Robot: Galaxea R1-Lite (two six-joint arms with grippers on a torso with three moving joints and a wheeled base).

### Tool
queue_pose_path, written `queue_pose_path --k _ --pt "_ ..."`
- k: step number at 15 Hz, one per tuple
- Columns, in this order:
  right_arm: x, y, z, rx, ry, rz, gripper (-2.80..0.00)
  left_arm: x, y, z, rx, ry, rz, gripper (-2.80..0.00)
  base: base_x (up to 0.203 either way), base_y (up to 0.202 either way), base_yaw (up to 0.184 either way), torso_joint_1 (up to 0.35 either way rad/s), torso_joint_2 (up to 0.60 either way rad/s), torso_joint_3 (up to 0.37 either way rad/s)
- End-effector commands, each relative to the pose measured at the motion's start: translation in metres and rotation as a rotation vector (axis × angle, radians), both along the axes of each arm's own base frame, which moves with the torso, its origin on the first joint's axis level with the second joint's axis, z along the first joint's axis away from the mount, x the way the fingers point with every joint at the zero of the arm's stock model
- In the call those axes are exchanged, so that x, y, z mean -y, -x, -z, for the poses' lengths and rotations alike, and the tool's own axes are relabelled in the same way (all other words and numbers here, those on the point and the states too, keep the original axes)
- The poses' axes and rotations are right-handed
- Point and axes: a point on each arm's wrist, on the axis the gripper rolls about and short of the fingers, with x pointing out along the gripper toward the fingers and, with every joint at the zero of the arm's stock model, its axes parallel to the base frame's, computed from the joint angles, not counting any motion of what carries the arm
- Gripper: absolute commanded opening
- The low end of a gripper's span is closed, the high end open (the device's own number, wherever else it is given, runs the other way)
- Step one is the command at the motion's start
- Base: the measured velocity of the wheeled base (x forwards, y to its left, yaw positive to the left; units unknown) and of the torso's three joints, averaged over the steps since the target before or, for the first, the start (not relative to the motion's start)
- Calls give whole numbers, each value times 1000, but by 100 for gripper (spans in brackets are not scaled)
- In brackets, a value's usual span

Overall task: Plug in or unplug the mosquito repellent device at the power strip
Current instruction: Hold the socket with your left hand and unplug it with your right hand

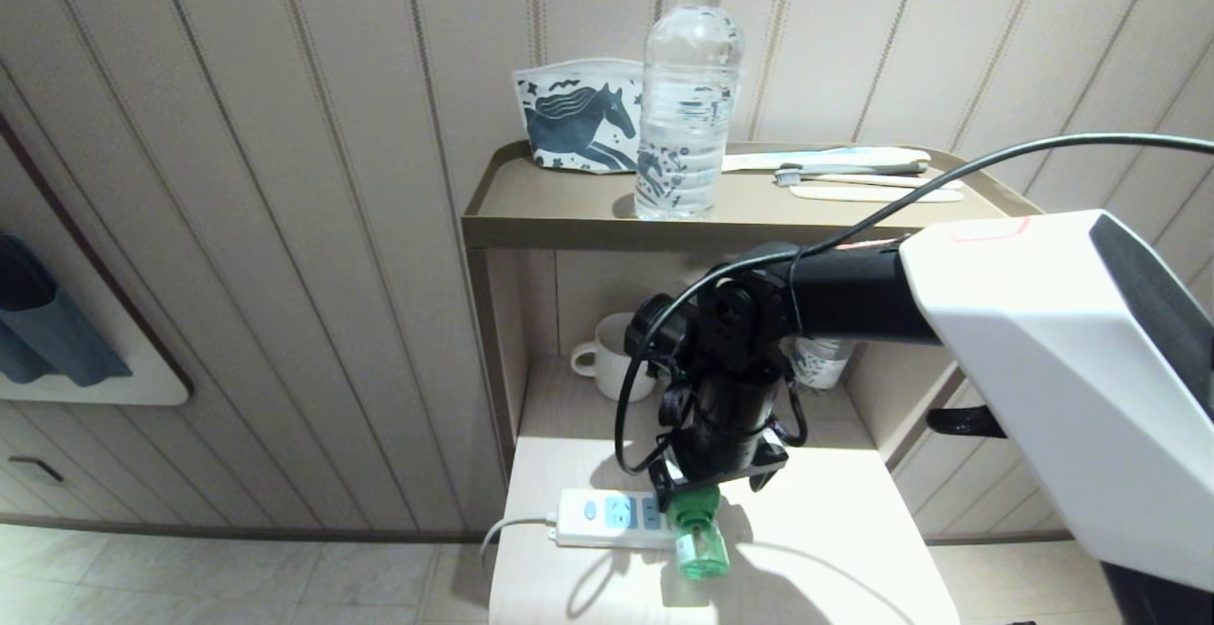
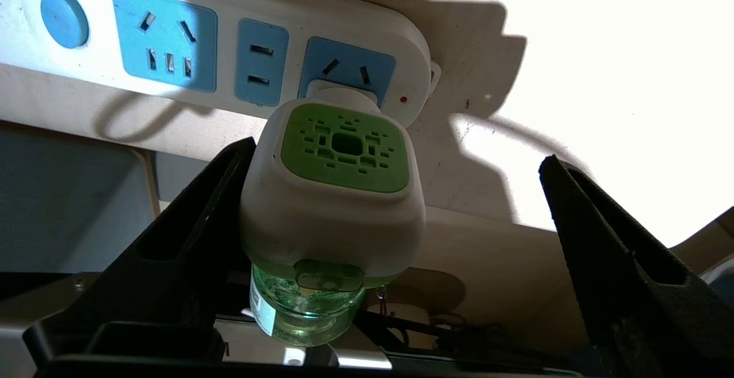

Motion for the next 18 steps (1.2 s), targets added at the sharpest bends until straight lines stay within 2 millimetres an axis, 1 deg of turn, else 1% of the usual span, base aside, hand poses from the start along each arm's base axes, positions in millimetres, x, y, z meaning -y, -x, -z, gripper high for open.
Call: queue_pose_path --k 1,5,7,10,11,18 --pt "-3 4 -1 0 -5 25 0 0 0 0 -1 0 0 -280 0 0 0 0 0 0" --pt "-15 13 -1 2 -15 34 0 0 0 0 -1 0 0 -280 0 0 0 0 0 0" --pt "-18 12 3 6 -19 37 0 0 0 0 -1 0 0 -280 0 0 0 0 0 0" --pt "-17 9 7 5 -19 43 0 0 0 0 -1 0 0 -280 0 0 0 0 0 0" --pt "-17 8 8 3 -16 44 -280 0 0 0 -1 0 0 -280 0 0 0 0 0 0" --pt "-14 10 8 -4 -10 44 -280 0 0 0 -1 0 0 -280 0 0 0 0 0 0"
